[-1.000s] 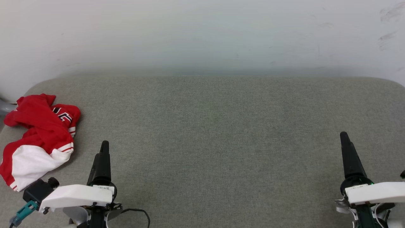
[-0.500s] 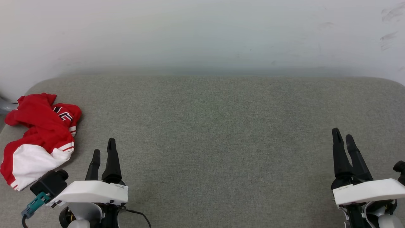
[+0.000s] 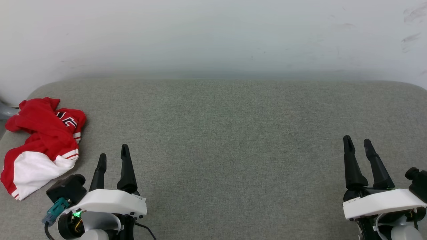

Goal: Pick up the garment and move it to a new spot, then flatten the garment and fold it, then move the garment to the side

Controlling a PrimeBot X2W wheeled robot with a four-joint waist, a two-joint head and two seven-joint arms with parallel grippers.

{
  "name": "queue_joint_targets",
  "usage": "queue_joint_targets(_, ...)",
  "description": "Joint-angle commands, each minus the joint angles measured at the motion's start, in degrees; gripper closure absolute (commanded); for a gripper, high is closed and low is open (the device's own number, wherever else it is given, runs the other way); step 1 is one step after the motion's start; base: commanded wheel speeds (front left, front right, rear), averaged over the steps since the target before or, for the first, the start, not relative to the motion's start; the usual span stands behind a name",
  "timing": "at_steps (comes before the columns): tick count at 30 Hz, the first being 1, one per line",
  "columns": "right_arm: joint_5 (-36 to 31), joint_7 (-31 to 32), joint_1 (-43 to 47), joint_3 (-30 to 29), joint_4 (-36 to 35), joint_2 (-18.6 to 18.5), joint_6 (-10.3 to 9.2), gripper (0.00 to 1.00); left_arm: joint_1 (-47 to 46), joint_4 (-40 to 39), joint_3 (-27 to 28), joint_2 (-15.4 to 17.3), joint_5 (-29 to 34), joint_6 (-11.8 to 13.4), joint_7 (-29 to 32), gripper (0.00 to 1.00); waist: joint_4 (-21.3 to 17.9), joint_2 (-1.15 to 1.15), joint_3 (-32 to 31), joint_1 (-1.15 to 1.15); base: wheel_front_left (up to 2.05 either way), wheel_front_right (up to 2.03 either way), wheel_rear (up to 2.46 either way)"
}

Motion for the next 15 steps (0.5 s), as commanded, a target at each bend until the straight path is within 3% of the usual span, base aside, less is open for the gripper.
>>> queue_joint_targets(1,-1.87,-0.62,0.06,0.14,-0.7,0.07,0.01,0.0,-0.11,-0.84,-0.38,0.62,1.79,0.41,-0.56,0.0,0.0,0.0,0.02,0.0,0.0,0.0,0.0)
queue_joint_targets(15,-11.28,-2.7,0.49,0.43,-0.63,0.09,0.01,0.0,0.48,-0.8,-3.19,1.79,9.9,2.73,-2.61,0.0,0.11,0.0,0.12,0.0,0.0,0.0,0.0)
